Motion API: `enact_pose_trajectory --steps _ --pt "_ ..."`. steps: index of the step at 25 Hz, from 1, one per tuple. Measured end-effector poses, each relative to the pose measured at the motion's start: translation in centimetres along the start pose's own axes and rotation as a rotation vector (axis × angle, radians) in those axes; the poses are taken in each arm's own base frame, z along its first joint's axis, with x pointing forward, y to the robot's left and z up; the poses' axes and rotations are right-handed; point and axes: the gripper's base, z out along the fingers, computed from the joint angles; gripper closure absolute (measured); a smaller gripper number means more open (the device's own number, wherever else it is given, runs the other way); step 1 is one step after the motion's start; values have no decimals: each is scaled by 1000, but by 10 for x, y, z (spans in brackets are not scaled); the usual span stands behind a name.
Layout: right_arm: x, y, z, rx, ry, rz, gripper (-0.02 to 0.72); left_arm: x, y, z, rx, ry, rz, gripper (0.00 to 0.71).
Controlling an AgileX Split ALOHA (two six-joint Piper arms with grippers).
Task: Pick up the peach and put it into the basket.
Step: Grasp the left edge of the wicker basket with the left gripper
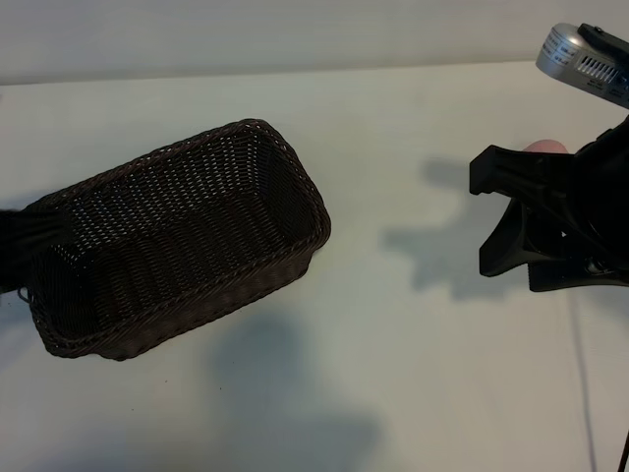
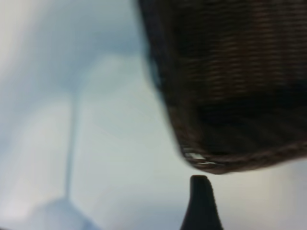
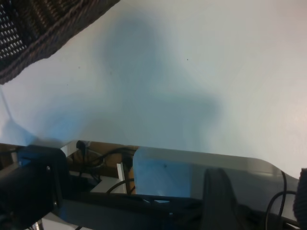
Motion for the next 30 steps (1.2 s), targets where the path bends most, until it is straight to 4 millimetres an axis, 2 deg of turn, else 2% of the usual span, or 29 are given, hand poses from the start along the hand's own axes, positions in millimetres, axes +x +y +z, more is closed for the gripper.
enact_pose_trajectory --steps 8,14,20,30 --pt "0 0 0 0 0 0 310 0 43 14 -100 15 -148 213" --pt "0 0 0 0 0 0 310 -12 60 24 -55 16 -184 213" --pt "0 0 0 0 0 0 310 -29 61 51 0 66 -176 213" --pt "0 0 0 0 0 0 310 -44 52 84 27 77 -145 213"
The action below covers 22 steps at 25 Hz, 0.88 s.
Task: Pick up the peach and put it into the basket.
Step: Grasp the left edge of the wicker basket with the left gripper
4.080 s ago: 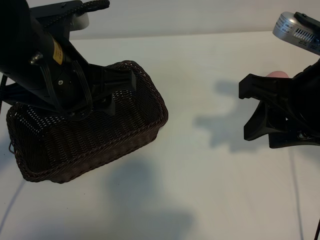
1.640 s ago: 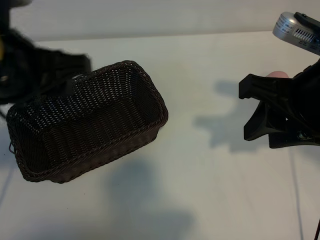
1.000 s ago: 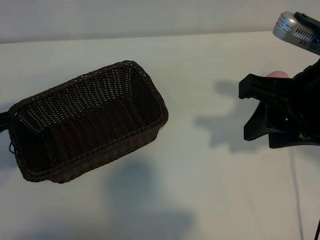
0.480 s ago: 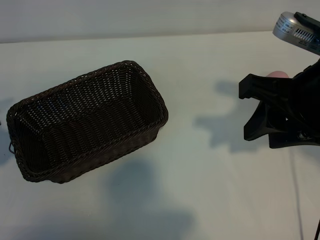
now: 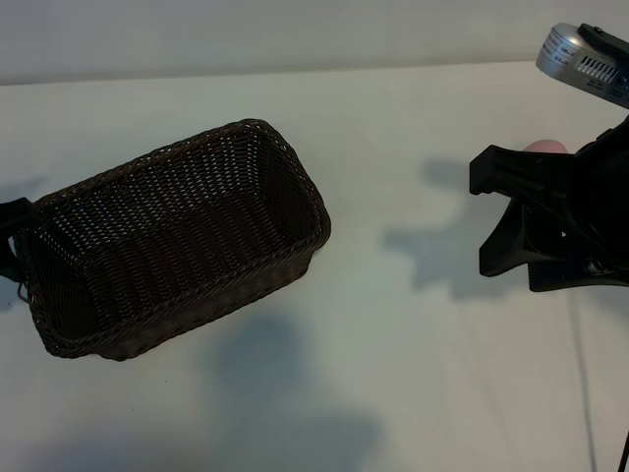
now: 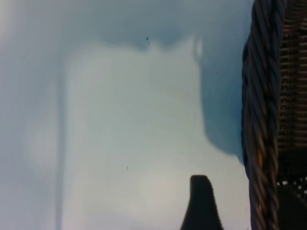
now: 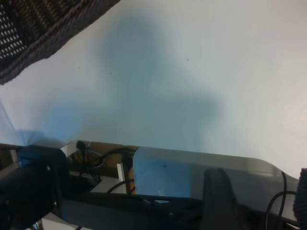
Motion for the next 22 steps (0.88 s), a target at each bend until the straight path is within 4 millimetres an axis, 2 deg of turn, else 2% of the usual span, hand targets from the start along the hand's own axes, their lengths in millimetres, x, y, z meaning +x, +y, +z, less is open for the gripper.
enact_pose_trajectory --steps 12,22 --pt "0 0 0 0 0 0 310 -9 -7 41 -2 74 1 213" --pt "0 0 0 0 0 0 310 -13 -10 45 35 52 -6 213"
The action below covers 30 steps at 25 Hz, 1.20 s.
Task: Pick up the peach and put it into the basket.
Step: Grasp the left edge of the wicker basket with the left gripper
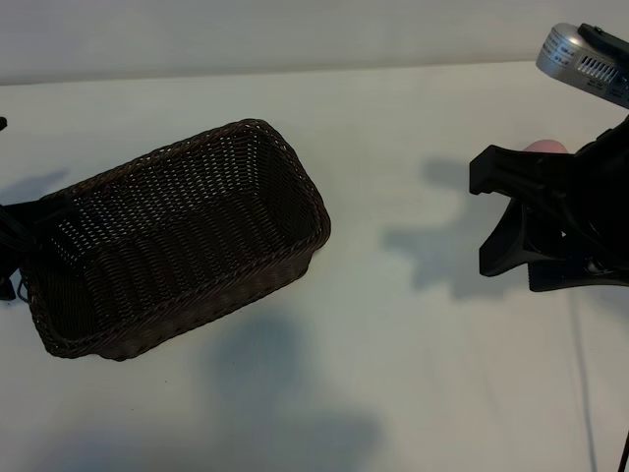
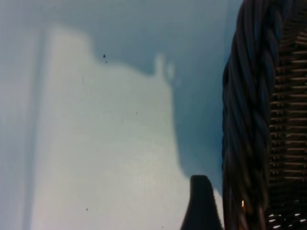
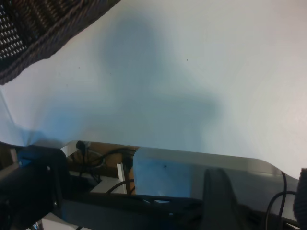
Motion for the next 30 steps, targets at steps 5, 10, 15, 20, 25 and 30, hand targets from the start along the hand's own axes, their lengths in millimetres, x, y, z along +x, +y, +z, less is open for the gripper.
enact_pose_trajectory --steps 5,10,15,20,25,30 --pt "0 0 0 0 0 0 310 -1 0 0 4 -9 0 213" --pt "0 0 0 0 0 0 310 -1 0 1 11 -29 -5 213" --pt "0 0 0 0 0 0 310 5 3 17 7 2 -27 213" --pt "0 0 0 -1 -1 0 310 10 7 31 -4 22 -37 213" --pt "0 0 0 -1 -1 0 310 9 7 39 -5 18 -39 213" --pt "0 0 0 -1 -2 0 310 10 8 52 -25 63 -41 213"
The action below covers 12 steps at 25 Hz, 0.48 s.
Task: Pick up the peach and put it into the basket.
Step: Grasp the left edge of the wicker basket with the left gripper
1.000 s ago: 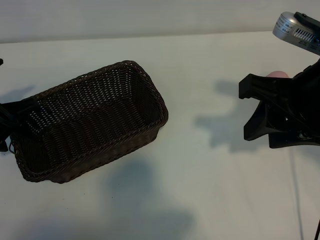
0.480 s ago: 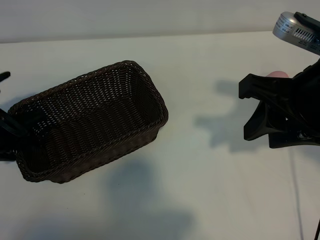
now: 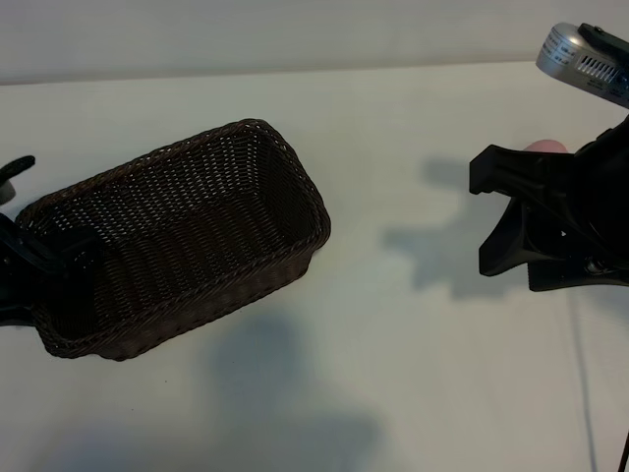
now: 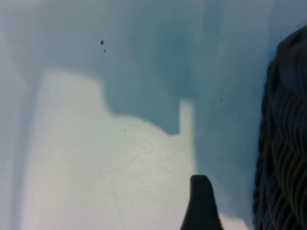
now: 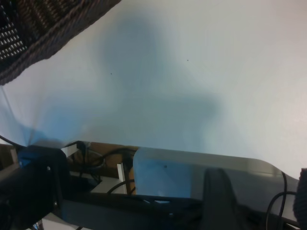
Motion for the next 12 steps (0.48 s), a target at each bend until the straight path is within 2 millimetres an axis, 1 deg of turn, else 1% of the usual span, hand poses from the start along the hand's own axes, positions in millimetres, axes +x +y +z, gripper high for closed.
enact_pose_trajectory --steps 6,12 --pt "0 0 0 1 1 0 310 -2 -1 3 9 -16 4 213" --pt "0 0 0 0 0 0 310 -2 0 15 -6 18 7 213"
